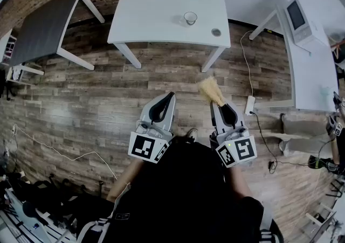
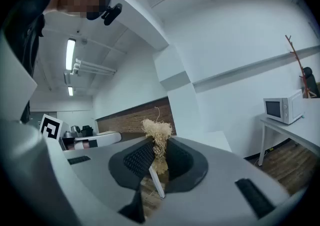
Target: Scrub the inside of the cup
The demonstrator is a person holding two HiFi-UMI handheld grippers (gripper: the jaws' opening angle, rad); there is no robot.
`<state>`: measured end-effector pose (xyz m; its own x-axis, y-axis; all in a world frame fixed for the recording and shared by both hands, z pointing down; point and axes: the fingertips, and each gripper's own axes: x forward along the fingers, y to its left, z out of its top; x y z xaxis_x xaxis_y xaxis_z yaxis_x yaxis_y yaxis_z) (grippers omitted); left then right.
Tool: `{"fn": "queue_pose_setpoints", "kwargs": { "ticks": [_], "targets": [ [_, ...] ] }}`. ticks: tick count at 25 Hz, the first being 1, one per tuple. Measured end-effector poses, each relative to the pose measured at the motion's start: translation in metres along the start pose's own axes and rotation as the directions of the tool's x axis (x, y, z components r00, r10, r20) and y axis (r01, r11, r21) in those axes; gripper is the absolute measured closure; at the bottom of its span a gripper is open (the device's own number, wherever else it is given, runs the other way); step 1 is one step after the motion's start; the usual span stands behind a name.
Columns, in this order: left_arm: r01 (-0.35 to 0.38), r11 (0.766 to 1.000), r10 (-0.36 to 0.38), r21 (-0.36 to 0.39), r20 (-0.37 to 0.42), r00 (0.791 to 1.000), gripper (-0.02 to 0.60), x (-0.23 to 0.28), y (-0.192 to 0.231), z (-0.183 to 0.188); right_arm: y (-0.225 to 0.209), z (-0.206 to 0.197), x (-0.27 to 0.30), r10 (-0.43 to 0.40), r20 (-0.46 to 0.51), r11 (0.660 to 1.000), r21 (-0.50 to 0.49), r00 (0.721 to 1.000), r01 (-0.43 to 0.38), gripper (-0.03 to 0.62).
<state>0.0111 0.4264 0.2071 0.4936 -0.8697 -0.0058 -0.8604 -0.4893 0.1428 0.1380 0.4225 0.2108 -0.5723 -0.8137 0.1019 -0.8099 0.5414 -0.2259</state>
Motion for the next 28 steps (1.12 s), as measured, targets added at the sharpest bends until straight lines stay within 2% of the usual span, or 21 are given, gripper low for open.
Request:
{"fn": "queue_pose_setpoints", "kwargs": {
  "ticks": [10, 15, 20, 23, 28],
  "targets": [
    [0.001, 1.000, -0.001, -0.010, 0.007, 1.000, 0.578, -0.002, 0.004, 0.001, 0.005, 0.001, 0.004, -0.001, -0.006, 1.000, -0.012, 1.000, 0.001, 0.540],
    [0.009, 1.000, -0.009, -0.022, 0.005, 1.000, 0.578, -0.007, 0.009, -0.001, 0.005, 0.001, 0.005, -0.023, 0.010, 0.999, 0.027, 1.000, 0.023, 0.540],
    [0.025, 0.999, -0.025, -0.031, -0.011, 1.000, 0.578, -0.013, 0.027, -0.003, 0.012, 0.001, 0.016, -0.043, -0.010, 0.999, -0.012, 0.999, 0.043, 0.540],
    [0.039, 0.999, -0.040, -0.032, -0.016, 0.999, 0.578, -0.015, 0.040, -0.005, 0.019, 0.001, 0.027, -0.053, -0.016, 0.998, -0.033, 0.998, 0.052, 0.540],
    [0.095, 0.995, -0.095, -0.019, -0.013, 0.995, 0.578, -0.014, 0.048, -0.009, 0.029, -0.001, 0.035, -0.067, -0.006, 0.998, -0.012, 0.998, 0.066, 0.540]
  ]
}}
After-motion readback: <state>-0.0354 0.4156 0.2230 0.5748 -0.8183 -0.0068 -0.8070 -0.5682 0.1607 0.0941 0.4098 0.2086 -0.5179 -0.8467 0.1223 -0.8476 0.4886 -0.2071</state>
